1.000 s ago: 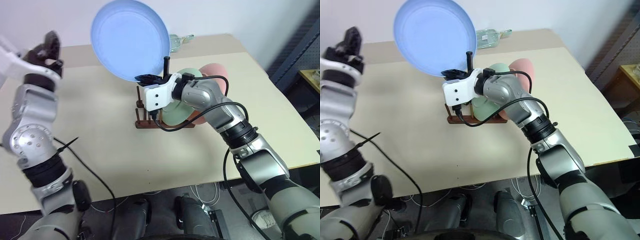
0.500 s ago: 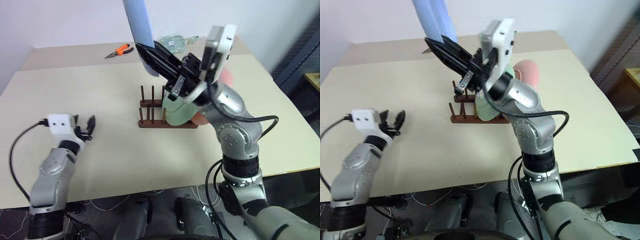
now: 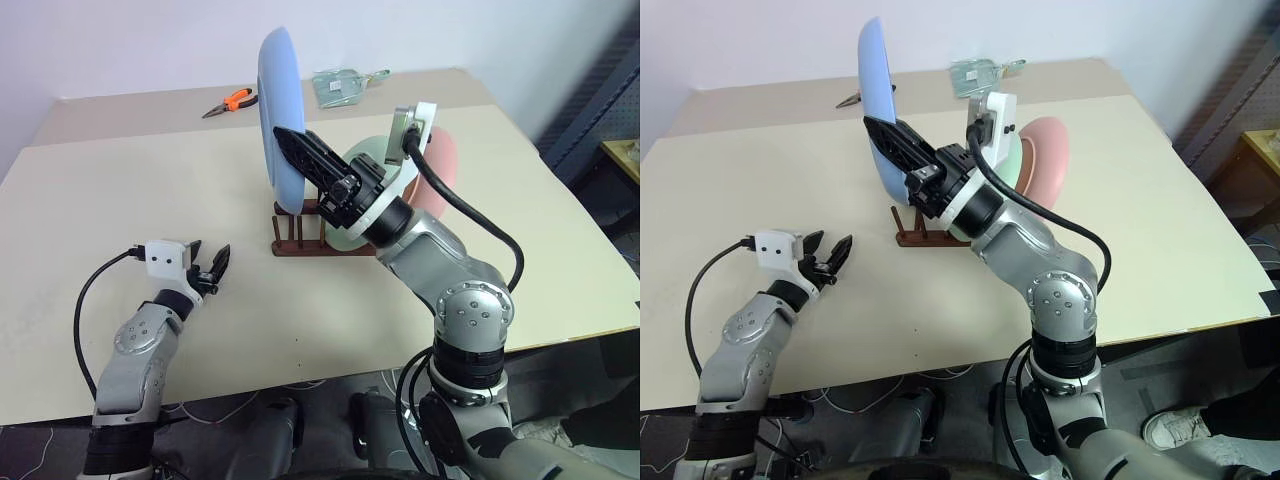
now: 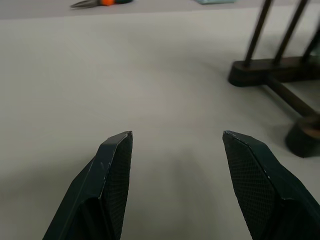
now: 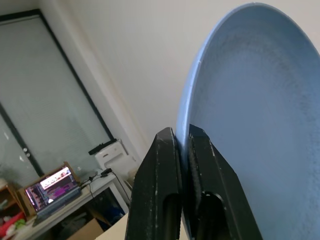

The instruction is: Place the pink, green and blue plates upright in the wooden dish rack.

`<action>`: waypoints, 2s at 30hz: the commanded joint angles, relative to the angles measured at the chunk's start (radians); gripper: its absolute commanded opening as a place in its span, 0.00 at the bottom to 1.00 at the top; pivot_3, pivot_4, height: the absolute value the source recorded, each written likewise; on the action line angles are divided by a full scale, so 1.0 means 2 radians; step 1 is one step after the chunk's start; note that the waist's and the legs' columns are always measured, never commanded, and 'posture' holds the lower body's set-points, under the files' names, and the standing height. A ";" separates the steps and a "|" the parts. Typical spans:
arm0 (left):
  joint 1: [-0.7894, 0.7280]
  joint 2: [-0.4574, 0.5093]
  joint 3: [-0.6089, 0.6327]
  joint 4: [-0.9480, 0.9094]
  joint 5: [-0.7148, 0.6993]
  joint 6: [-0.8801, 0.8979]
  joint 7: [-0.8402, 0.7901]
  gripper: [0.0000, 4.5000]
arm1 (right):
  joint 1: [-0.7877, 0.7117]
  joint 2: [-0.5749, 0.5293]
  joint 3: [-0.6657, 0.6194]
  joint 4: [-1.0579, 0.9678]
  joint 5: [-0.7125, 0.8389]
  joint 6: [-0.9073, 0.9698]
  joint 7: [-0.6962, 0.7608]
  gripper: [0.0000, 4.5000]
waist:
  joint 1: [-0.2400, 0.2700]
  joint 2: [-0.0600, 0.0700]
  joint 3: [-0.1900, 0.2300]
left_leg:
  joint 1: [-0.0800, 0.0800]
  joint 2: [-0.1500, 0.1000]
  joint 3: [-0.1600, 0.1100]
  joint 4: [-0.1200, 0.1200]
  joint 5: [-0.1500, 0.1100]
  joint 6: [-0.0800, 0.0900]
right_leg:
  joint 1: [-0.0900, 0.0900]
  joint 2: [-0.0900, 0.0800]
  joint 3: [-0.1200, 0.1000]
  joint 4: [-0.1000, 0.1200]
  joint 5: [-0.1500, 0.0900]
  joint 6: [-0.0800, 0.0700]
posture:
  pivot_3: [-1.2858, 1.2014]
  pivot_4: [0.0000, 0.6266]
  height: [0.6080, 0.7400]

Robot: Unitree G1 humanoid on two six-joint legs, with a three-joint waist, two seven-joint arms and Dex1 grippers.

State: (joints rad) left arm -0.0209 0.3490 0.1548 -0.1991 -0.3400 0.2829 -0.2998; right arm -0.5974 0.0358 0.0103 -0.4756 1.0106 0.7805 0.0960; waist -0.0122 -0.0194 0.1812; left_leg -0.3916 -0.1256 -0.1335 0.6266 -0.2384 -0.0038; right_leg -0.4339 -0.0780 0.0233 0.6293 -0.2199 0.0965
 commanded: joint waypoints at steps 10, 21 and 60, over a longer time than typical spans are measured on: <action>0.014 0.002 0.000 -0.032 0.005 -0.008 -0.025 0.65 | 0.002 0.014 -0.007 0.024 0.058 0.022 -0.067 0.00 | 0.000 0.000 0.000 | 0.000 0.000 0.000 0.000 0.000 0.000 | 0.000 0.000 0.000 0.000 0.000 0.000 | 0.52 0.24 1.00; 0.012 -0.005 -0.008 -0.034 0.006 -0.012 -0.042 0.65 | -0.027 0.004 -0.029 0.084 0.035 0.020 -0.120 0.00 | 0.000 0.000 0.000 | 0.000 0.000 0.000 0.000 0.000 0.000 | 0.000 0.000 0.000 0.000 0.000 0.000 | 0.52 0.24 1.00; 0.014 0.049 -0.088 -0.045 0.005 -0.010 -0.189 0.66 | 0.158 -0.508 -0.017 -0.064 -0.293 -0.136 0.362 0.00 | 0.013 0.002 0.002 | -0.001 0.001 0.003 0.002 -0.002 0.003 | 0.003 -0.003 -0.003 -0.008 -0.001 -0.001 | 0.52 0.24 1.00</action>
State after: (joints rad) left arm 0.0222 0.4414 -0.0185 -0.2503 -0.3176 0.2603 -0.6713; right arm -0.2759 -0.9763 -0.0226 -0.5854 0.4597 0.5288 0.8310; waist 0.0132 -0.0146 0.1844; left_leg -0.3940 -0.1227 -0.1280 0.6300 -0.2427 0.0026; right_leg -0.4277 -0.0834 0.0178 0.6133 -0.2226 0.0945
